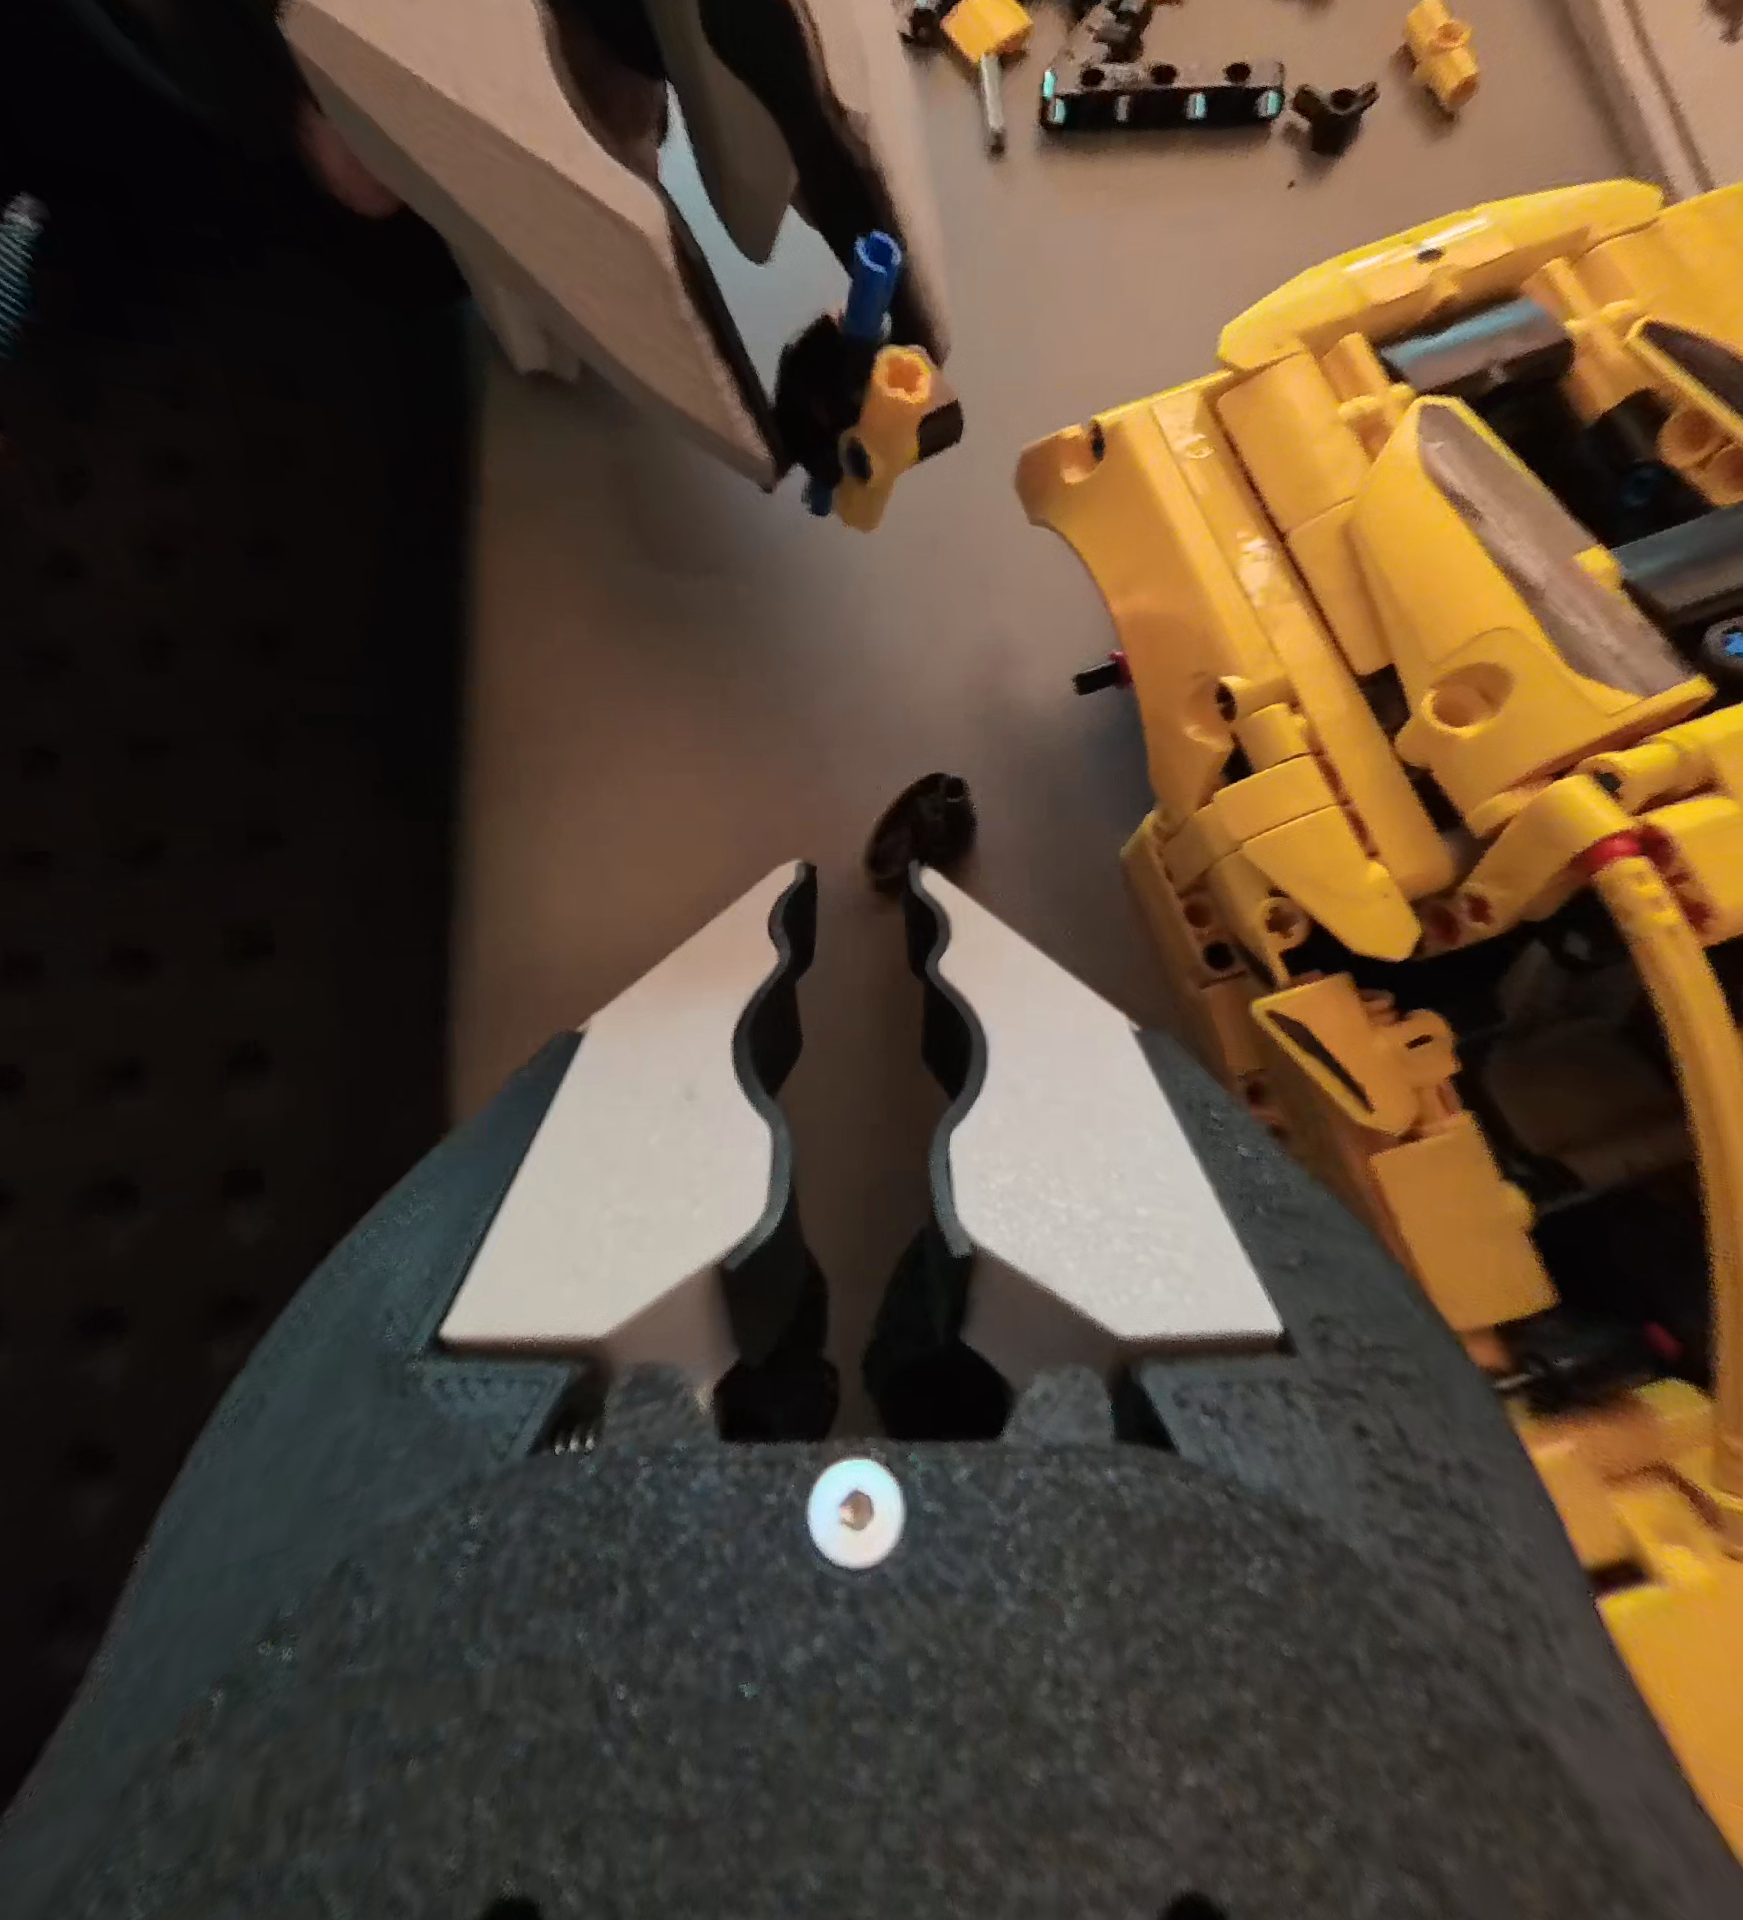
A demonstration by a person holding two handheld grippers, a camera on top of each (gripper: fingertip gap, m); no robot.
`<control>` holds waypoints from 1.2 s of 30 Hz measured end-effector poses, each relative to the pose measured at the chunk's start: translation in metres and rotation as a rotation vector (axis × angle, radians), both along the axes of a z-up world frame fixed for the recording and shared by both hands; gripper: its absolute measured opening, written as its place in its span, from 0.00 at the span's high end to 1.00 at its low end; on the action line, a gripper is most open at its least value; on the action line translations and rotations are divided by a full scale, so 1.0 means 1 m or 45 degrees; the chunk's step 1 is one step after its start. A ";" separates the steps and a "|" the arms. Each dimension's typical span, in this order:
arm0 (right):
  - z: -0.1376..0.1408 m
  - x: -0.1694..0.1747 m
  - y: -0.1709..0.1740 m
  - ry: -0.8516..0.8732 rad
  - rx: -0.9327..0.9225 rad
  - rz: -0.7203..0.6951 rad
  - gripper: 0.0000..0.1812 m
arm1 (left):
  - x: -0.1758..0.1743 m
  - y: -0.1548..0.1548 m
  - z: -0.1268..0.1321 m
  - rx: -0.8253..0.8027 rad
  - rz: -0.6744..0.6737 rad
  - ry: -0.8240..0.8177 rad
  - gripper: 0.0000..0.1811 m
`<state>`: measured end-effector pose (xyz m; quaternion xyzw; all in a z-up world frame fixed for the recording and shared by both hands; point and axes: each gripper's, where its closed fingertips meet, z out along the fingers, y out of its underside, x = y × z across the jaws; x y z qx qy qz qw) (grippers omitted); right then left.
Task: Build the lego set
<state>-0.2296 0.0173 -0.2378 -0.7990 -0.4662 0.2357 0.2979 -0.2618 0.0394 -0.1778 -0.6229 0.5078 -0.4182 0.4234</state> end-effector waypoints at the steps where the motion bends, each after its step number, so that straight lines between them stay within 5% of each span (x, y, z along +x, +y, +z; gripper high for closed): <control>1: 0.003 -0.003 -0.006 0.047 -0.042 0.011 0.91 | 0.000 0.000 0.000 -0.001 -0.001 -0.001 0.87; 5: 0.014 -0.011 -0.022 0.205 -0.126 0.057 0.90 | 0.001 -0.001 0.000 0.001 -0.006 0.001 0.87; 9: 0.008 0.009 -0.003 0.090 -0.018 -0.026 0.90 | 0.000 -0.001 0.000 -0.001 -0.003 -0.003 0.87; 14: 0.000 -0.007 -0.002 0.074 0.005 0.035 0.86 | 0.000 0.000 0.001 -0.005 0.002 -0.006 0.87; 24: 0.019 -0.001 0.008 0.097 0.109 0.021 0.88 | -0.001 0.001 0.003 -0.009 0.004 -0.019 0.87; 36: 0.002 -0.018 0.019 -0.004 0.310 0.207 0.82 | -0.001 0.001 0.002 -0.018 0.003 -0.019 0.87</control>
